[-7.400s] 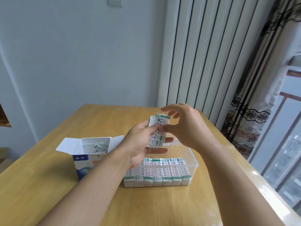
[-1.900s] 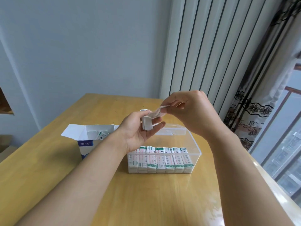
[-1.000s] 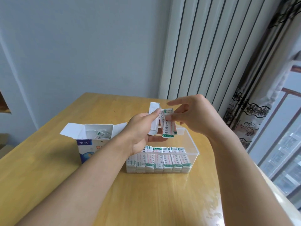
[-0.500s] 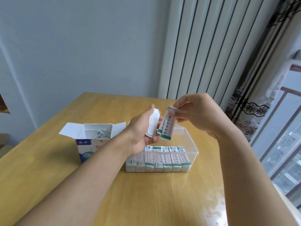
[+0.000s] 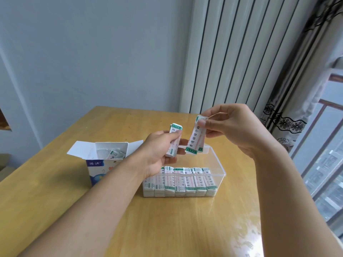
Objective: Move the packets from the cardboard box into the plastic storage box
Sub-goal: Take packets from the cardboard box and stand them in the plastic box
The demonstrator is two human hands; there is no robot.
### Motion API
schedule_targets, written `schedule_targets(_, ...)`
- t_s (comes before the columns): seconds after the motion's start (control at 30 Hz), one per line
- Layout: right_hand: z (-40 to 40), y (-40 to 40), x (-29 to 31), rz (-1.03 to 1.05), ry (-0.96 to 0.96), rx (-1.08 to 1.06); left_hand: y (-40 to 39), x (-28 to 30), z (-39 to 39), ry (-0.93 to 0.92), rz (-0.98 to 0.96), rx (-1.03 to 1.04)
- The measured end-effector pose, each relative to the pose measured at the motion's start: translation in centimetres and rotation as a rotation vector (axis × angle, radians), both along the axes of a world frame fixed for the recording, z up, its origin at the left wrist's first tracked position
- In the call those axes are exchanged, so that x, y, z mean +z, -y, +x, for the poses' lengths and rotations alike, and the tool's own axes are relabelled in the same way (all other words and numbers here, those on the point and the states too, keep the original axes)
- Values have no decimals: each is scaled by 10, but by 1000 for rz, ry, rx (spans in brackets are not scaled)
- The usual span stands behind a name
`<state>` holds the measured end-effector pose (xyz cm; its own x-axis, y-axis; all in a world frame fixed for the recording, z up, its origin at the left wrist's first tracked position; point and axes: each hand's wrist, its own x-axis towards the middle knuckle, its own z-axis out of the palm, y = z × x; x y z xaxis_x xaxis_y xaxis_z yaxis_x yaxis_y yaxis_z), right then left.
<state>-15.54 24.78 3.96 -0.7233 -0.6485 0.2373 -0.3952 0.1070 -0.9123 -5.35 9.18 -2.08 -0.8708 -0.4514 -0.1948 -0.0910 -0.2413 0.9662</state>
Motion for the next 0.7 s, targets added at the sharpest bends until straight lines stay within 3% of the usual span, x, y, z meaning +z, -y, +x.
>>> schedule_targets(0.27,-3,7,-9,23,66,5,-5,-1,0,-54,68,-120)
schedule_targets(0.7,-7,4,-8,17,125,44,-12,0,1,-107,-28,12)
